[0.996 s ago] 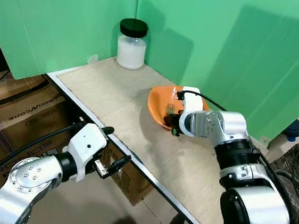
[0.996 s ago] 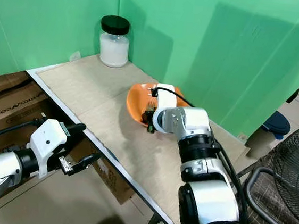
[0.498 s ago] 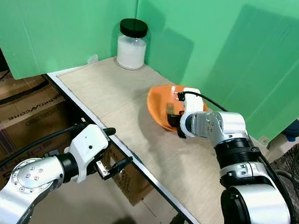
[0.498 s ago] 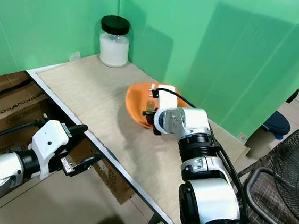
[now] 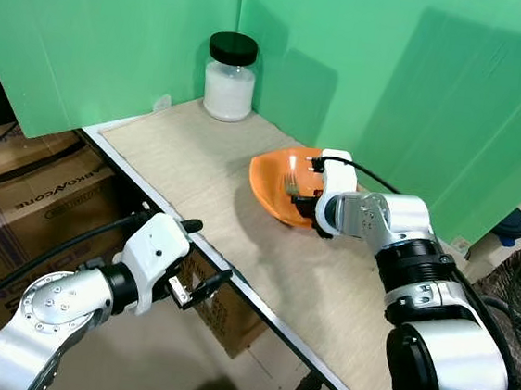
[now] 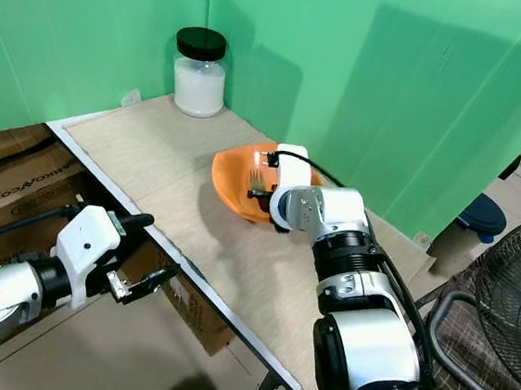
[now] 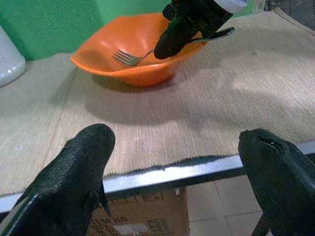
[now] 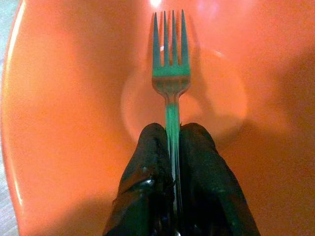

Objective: Setting the table

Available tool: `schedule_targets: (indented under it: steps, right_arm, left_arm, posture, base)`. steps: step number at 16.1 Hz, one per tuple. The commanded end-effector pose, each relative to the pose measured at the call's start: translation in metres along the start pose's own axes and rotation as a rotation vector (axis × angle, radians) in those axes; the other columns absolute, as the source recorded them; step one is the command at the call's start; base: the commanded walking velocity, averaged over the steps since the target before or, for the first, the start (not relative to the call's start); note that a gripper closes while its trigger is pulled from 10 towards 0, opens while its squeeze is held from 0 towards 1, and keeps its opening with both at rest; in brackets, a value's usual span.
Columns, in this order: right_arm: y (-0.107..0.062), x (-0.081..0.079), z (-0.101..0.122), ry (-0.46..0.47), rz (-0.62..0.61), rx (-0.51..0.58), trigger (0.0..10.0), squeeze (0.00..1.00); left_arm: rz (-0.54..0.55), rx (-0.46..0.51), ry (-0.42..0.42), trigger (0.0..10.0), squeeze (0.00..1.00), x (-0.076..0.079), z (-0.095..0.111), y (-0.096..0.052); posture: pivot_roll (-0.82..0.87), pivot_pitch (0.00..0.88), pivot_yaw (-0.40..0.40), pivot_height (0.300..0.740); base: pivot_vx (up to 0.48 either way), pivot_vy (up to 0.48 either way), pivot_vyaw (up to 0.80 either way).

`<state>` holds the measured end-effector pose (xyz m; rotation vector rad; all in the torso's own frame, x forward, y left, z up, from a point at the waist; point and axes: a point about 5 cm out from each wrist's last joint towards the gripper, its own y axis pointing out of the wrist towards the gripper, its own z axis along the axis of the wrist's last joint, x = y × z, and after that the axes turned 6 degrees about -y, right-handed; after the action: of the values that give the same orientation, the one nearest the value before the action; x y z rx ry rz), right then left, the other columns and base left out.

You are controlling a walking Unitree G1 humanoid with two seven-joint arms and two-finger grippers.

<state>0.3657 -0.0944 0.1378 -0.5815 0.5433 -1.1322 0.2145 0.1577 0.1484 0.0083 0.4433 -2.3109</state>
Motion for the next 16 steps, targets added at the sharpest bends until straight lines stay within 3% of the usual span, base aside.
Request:
schedule_targets:
  steps: [1, 3, 4, 6, 7, 8, 10, 11, 12, 16]
  right_arm:
    - [-0.019, 0.008, 0.031, 0.000, -0.003, 0.158, 0.0, 0.00]
    - [-0.037, 0.013, 0.043, 0.014, 0.028, 0.292, 0.0, 0.00]
    - [-0.055, 0.020, 0.048, 0.020, 0.055, 0.420, 0.0, 0.00]
    - [-0.090, 0.026, 0.040, -0.028, 0.067, 0.603, 0.0, 0.00]
    - [-0.096, 0.026, 0.038, -0.040, 0.066, 0.630, 0.0, 0.00]
    - [-0.115, 0.023, 0.023, -0.040, 0.071, 0.700, 0.4, 0.00]
    - [-0.137, 0.018, -0.005, -0.053, 0.036, 0.765, 2.8, 0.00]
    - [-0.142, 0.020, -0.023, -0.057, -0.040, 0.768, 8.5, 0.00]
    - [-0.151, 0.019, -0.042, -0.064, -0.144, 0.799, 10.0, 0.00]
    - [-0.154, 0.012, -0.057, -0.104, -0.225, 0.777, 10.0, 0.00]
  left_arm:
    - [0.003, 0.023, 0.017, 10.0, 0.00, -0.002, 0.004, 0.003]
    - [0.008, 0.053, 0.019, 10.0, 0.00, -0.003, 0.010, 0.007]
    - [0.010, 0.082, 0.015, 10.0, 0.00, -0.003, 0.015, 0.013]
    - [0.032, 0.145, 0.000, 10.0, 0.00, 0.000, 0.026, 0.024]
    - [0.039, 0.156, -0.003, 10.0, 0.00, 0.000, 0.028, 0.026]
    - [0.109, 0.187, -0.017, 10.0, 0.00, -0.001, 0.034, 0.036]
    - [0.197, 0.245, -0.035, 10.0, 0.00, -0.001, 0.042, 0.048]
    - [0.240, 0.276, -0.052, 10.0, 0.00, 0.000, 0.045, 0.051]
    - [0.294, 0.303, -0.112, 10.0, 0.00, 0.000, 0.046, 0.052]
    - [0.390, 0.263, -0.123, 10.0, 0.00, -0.003, 0.033, 0.045]
  posture:
    - [0.12, 0.000, -0.092, 0.740]
    - [0.11, 0.000, -0.088, 0.740]
    - [0.11, 0.000, -0.081, 0.740]
    - [0.09, 0.000, -0.070, 0.740]
    - [0.09, 0.000, -0.068, 0.740]
    - [0.08, 0.000, -0.055, 0.740]
    - [0.06, 0.000, -0.040, 0.740]
    - [0.05, 0.000, -0.031, 0.740]
    - [0.03, 0.000, -0.024, 0.740]
    - [0.02, 0.000, -0.024, 0.740]
  base:
    - [0.000, 0.000, 0.00]
    - [0.000, 0.000, 0.00]
    - [0.000, 0.000, 0.00]
    - [0.000, 0.000, 0.00]
    - [0.000, 0.000, 0.00]
    - [0.000, 0.000, 0.00]
    - [0.000, 0.000, 0.00]
    - [0.000, 0.000, 0.00]
    - [0.000, 0.000, 0.00]
    - [0.000, 0.000, 0.00]
